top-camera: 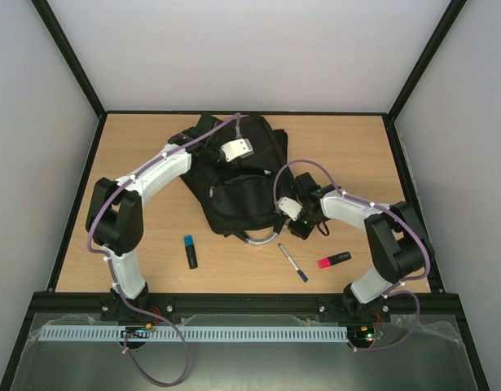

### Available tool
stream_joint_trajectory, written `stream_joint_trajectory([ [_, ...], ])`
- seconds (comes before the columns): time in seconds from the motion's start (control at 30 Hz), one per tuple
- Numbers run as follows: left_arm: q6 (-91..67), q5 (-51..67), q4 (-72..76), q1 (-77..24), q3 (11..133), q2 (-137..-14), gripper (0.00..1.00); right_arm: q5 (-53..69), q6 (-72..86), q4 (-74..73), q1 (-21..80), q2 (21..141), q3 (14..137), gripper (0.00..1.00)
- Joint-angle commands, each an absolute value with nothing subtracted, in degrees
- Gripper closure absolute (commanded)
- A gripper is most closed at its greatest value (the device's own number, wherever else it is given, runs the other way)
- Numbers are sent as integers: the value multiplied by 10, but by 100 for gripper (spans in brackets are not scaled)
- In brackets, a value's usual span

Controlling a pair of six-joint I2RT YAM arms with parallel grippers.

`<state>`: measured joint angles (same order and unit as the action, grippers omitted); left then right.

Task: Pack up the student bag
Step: Move the stationery to the center of the board.

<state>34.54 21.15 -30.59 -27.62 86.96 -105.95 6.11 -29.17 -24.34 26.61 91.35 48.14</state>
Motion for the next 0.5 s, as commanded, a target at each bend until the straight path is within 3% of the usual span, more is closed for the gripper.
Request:
stream_joint_trajectory([
  [0.0, 354, 247, -316, -286, 873, -1032, 98, 18, -308, -269, 244, 909, 451, 92],
  [0.47, 344, 263, -312, -286, 879, -1041, 98, 15, -423, -363, 96, 773, 361, 95],
])
